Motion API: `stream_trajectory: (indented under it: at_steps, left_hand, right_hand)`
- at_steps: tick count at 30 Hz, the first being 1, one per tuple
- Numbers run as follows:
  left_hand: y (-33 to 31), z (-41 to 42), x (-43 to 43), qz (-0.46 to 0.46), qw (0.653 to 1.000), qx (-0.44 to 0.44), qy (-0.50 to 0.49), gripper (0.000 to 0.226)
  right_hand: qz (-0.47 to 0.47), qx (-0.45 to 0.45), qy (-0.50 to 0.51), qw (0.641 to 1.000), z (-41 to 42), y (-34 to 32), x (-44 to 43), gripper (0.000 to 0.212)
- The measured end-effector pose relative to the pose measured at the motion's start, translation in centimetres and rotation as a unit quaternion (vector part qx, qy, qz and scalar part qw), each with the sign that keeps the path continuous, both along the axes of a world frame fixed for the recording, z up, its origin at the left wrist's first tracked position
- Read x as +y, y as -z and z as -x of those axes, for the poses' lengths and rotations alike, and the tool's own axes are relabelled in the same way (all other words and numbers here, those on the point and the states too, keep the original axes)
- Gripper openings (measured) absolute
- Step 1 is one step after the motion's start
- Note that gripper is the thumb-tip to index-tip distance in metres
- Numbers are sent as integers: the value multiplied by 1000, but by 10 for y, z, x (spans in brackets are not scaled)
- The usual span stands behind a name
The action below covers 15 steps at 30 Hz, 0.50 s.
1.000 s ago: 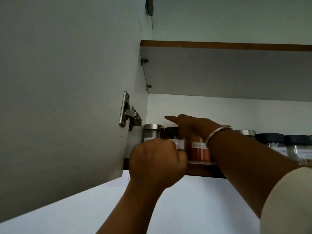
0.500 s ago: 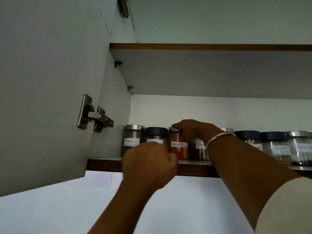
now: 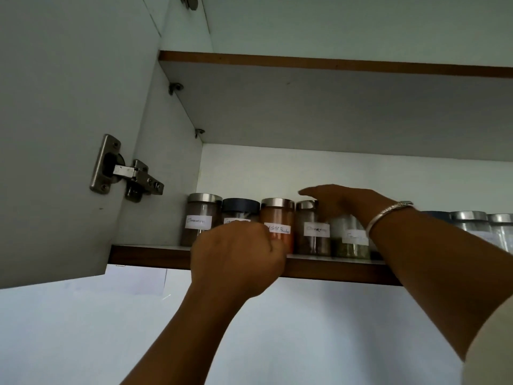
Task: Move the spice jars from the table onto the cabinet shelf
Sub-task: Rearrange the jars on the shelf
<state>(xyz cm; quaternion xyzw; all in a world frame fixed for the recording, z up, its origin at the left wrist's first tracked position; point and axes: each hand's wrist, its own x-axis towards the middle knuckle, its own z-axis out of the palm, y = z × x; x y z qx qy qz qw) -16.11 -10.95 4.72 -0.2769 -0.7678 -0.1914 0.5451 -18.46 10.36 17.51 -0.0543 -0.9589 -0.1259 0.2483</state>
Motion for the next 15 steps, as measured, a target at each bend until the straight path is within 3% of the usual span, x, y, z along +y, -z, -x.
stream_trajectory:
  at_steps: [7,12,15]
  left_hand:
    - [-5,-4,0,9,999,-45,-20,34]
    - [-6,-8,0,28,997,-60,-23,33]
    - [-6,-10,0,19,998,-59,-31,32]
  right_hand:
    - [0,-44,24,999,-3,9,14,80]
    - [-24,-21,16,999,4,9,20,48]
    - [-15,-29,21,999,5,12,20,58]
